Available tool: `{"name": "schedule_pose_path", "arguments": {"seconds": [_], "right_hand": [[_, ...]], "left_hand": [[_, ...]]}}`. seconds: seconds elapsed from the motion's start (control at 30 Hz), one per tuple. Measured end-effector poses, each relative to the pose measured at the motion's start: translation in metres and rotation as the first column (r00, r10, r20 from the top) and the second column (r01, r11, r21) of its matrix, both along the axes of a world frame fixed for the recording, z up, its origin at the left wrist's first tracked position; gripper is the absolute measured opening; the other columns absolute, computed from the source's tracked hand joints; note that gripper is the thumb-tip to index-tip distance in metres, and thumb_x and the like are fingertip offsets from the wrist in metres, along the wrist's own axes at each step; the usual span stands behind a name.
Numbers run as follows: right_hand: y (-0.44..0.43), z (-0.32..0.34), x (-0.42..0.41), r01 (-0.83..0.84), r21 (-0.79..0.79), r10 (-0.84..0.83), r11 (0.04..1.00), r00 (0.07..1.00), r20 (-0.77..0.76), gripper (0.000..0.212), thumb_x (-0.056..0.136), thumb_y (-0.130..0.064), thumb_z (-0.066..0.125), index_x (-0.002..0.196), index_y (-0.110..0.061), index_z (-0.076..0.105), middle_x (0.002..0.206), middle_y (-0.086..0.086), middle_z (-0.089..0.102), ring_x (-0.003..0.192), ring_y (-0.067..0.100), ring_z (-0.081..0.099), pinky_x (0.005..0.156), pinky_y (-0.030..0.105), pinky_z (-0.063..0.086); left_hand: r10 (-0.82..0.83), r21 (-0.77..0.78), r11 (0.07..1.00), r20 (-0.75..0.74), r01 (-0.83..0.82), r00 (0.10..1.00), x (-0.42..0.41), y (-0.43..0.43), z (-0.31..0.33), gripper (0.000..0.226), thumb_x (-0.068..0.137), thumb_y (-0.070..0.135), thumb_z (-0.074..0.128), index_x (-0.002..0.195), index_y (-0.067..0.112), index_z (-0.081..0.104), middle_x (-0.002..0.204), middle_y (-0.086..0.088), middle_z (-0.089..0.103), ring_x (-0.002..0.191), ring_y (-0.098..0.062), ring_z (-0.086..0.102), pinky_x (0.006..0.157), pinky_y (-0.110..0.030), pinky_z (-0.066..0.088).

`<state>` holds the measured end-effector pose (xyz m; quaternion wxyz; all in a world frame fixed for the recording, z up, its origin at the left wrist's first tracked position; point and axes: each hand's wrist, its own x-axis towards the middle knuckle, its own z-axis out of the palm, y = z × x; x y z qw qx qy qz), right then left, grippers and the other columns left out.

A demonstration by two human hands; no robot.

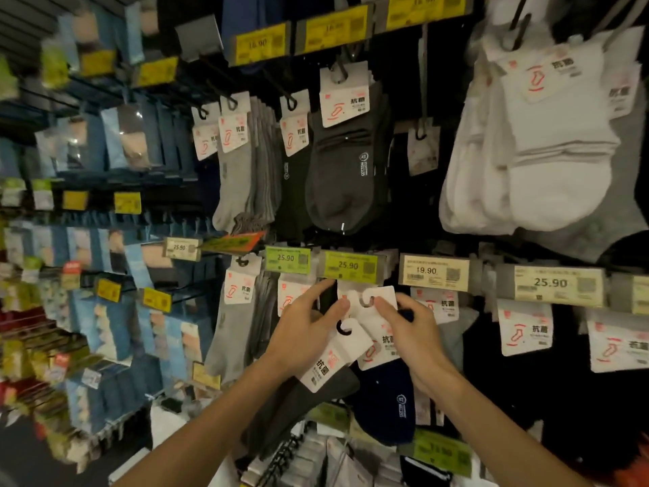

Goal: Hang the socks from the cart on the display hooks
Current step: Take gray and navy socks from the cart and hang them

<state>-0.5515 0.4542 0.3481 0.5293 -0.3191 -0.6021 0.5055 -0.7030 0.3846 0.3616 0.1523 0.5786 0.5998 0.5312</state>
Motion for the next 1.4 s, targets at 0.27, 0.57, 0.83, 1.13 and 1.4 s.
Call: {"name": "schedule_pose_path", "arguments": {"seconds": [0.27, 0.57, 0.83, 1.13, 1.4], "right_hand": [[0.001, 0.009, -0.034, 0.002, 0.044, 0.001, 0.999, 0.998, -0.065, 0.02, 0.098, -0.024, 0.063, 0.086, -0.034, 0.076, 0.097, 0.021, 0.071, 0.093, 0.041, 0.066, 0.08, 0.055, 0.056], [0.006, 0.014, -0.056, 0.154, 0.066, -0.142, 0.986, 0.978, -0.153, 0.013, 0.098, -0.019, 0.063, 0.092, -0.025, 0.073, 0.087, 0.0, 0.076, 0.081, 0.019, 0.073, 0.068, 0.032, 0.06], [0.019, 0.011, -0.066, 0.314, 0.038, -0.308, 0.949, 0.944, -0.114, 0.007, 0.096, -0.023, 0.065, 0.09, -0.019, 0.065, 0.089, 0.002, 0.071, 0.084, 0.022, 0.069, 0.078, 0.037, 0.056], [0.04, 0.0, -0.067, 0.426, 0.175, -0.427, 0.888, 0.904, -0.035, 0.014, 0.099, -0.022, 0.06, 0.088, -0.015, 0.065, 0.073, -0.007, 0.062, 0.059, -0.008, 0.056, 0.061, 0.011, 0.043], [0.025, -0.029, -0.057, 0.377, 0.236, -0.406, 0.895, 0.909, 0.088, 0.061, 0.094, -0.046, 0.062, 0.145, -0.018, 0.041, 0.136, -0.002, 0.055, 0.124, 0.006, 0.053, 0.104, 0.032, 0.046]], "left_hand": [[0.079, 0.164, 0.986, -0.34, -0.024, 0.937, -0.03, 0.014, 0.01, 0.068, 0.095, 0.055, 0.048, 0.151, 0.055, 0.01, 0.05, 0.001, 0.048, 0.044, -0.007, 0.044, 0.046, -0.024, 0.031], [0.021, 0.14, 0.989, -0.405, 0.04, 0.914, -0.047, 0.031, 0.024, 0.069, 0.101, 0.047, 0.048, 0.154, 0.051, 0.004, 0.05, 0.002, 0.048, 0.042, -0.007, 0.046, 0.041, -0.022, 0.03], [-0.006, 0.152, 0.984, -0.498, 0.094, 0.867, -0.059, 0.039, 0.023, 0.067, 0.105, 0.036, 0.043, 0.154, 0.047, -0.002, 0.047, 0.004, 0.043, 0.043, -0.007, 0.046, 0.042, -0.022, 0.028], [-0.039, 0.176, 0.973, -0.504, 0.147, 0.863, -0.066, 0.042, 0.022, 0.066, 0.107, 0.027, 0.043, 0.15, 0.046, -0.003, 0.051, 0.008, 0.039, 0.046, -0.004, 0.046, 0.042, -0.019, 0.028], [-0.089, 0.18, 0.967, -0.422, 0.18, 0.902, -0.07, 0.041, 0.008, 0.066, 0.106, 0.026, 0.044, 0.157, 0.037, 0.004, 0.047, 0.008, 0.039, 0.042, -0.007, 0.043, 0.043, -0.021, 0.026]]}}
